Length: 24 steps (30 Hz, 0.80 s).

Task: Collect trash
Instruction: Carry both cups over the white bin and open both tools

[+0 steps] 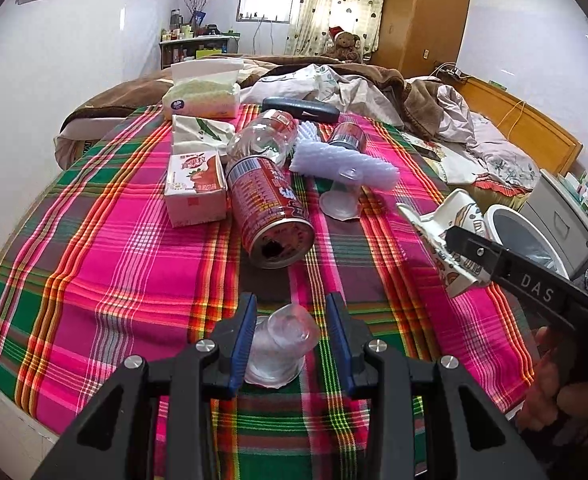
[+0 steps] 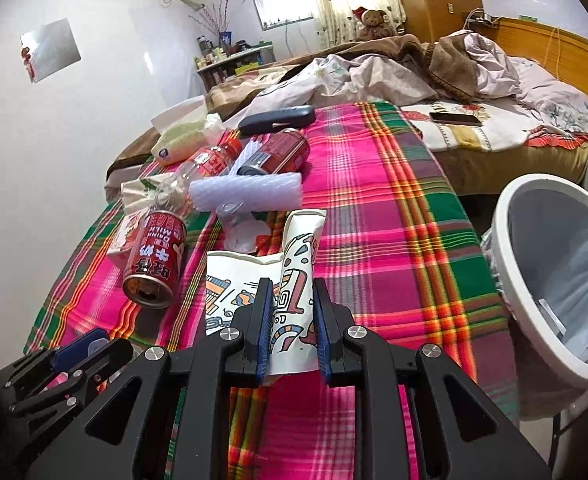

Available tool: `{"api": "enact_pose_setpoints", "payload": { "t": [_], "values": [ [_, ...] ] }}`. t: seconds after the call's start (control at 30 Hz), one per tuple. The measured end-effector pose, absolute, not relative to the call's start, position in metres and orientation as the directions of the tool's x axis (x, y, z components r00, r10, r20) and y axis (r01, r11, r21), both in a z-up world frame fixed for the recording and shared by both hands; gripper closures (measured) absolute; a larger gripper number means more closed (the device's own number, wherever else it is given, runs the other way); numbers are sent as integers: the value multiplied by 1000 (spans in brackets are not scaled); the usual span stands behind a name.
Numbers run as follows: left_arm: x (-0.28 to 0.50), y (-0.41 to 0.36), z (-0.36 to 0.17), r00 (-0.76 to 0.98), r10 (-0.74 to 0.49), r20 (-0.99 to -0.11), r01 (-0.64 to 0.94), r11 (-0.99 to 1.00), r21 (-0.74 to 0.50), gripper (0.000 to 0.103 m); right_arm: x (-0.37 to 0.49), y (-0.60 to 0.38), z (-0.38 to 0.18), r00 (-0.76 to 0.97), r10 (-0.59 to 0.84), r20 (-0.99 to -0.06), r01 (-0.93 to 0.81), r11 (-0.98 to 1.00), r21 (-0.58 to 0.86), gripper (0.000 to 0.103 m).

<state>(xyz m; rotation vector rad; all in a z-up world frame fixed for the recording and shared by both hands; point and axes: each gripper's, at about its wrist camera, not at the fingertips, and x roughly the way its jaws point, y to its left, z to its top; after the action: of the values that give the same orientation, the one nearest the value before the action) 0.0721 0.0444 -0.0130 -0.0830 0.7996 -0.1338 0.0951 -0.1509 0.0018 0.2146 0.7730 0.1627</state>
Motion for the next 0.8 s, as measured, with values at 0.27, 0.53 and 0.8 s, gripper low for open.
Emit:
{"api": "enact_pose_setpoints", "payload": {
  "t": [0.27,0.53,0.8],
  "values": [
    [70,50,-29,663,-128,-737,52,991,-125,66,93,-156,2,710,225,-668,-65,965,255,83],
    [64,47,-25,680,-124,-722,50,991,-124,68,92,-156,2,709,231,-666,-74,964,256,83],
    [61,37,-13,699,-133,-703,78,991,-110,69,89,-162,4,715,229,-661,-64,962,264,83]
  ]
}}
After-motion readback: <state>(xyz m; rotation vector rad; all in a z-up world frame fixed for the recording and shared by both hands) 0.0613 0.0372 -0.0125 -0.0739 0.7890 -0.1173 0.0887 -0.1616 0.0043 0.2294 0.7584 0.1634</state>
